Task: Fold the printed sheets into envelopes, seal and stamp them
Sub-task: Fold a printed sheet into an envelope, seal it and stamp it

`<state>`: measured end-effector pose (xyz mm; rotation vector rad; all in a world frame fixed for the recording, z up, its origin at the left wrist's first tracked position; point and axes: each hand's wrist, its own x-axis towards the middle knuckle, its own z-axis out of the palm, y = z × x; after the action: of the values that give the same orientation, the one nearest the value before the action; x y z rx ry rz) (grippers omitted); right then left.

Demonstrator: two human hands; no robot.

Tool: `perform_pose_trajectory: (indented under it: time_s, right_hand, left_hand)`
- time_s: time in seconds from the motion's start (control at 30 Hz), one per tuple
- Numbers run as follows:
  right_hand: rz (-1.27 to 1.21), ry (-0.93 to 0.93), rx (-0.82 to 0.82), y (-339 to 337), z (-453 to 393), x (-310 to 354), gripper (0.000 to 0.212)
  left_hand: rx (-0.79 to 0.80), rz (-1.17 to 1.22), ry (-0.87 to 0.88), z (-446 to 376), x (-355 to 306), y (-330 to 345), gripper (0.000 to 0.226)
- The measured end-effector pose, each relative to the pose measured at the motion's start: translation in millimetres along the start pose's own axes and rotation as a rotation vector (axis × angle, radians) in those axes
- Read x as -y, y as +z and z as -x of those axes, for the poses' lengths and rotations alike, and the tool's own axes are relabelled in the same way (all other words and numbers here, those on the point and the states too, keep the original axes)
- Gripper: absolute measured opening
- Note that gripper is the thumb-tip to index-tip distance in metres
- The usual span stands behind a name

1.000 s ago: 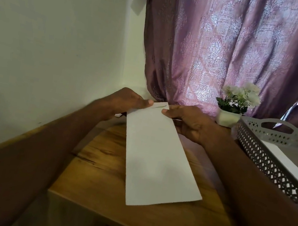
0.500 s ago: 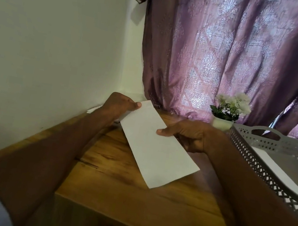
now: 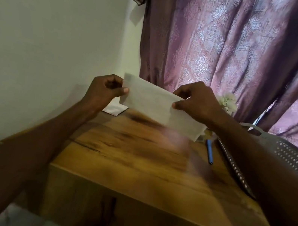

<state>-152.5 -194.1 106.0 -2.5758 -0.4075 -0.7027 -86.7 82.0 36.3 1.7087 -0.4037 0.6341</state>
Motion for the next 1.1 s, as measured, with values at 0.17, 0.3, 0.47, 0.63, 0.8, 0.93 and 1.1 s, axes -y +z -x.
perform_pose_trajectory:
  time_s: [0.17,0.3,0.47,0.63,0.8,0.93,1.1]
  right_hand:
    - [0.106,-0.092,0.061,38.3,50.8,11.3,0.024]
    - [0.146,-0.099,0.168,57.8,86.9,16.4,0.026]
    - [0.107,-0.107,0.159,60.3,99.3,20.4,0.034]
    - [0.025,-0.063,0.093,74.3,72.8,29.4,0.036]
    - [0.063,-0.044,0.318,112.2,53.6,46.3,0.046]
    - [0.108,0.018,0.497,133.2,49.3,42.6,0.062]
    - [0.166,0.038,0.514,128.9,55.9,21.4,0.070]
  left_hand:
    - [0.169,-0.318,0.087,41.3,3.2,-37.6,0.010]
    - [0.303,-0.540,0.074,70.6,9.4,-58.6,0.029]
    - [0.413,-0.649,0.041,80.1,1.5,-69.2,0.038]
    - [0.342,-0.667,0.100,74.5,-19.1,-45.3,0.023]
    - [0.673,-0.873,-0.112,80.1,-14.4,-5.2,0.059]
    - [0.718,-1.013,-0.087,85.6,-0.4,1.4,0.068]
    - [0.754,-1.041,-0.118,82.4,0.6,-0.8,0.071]
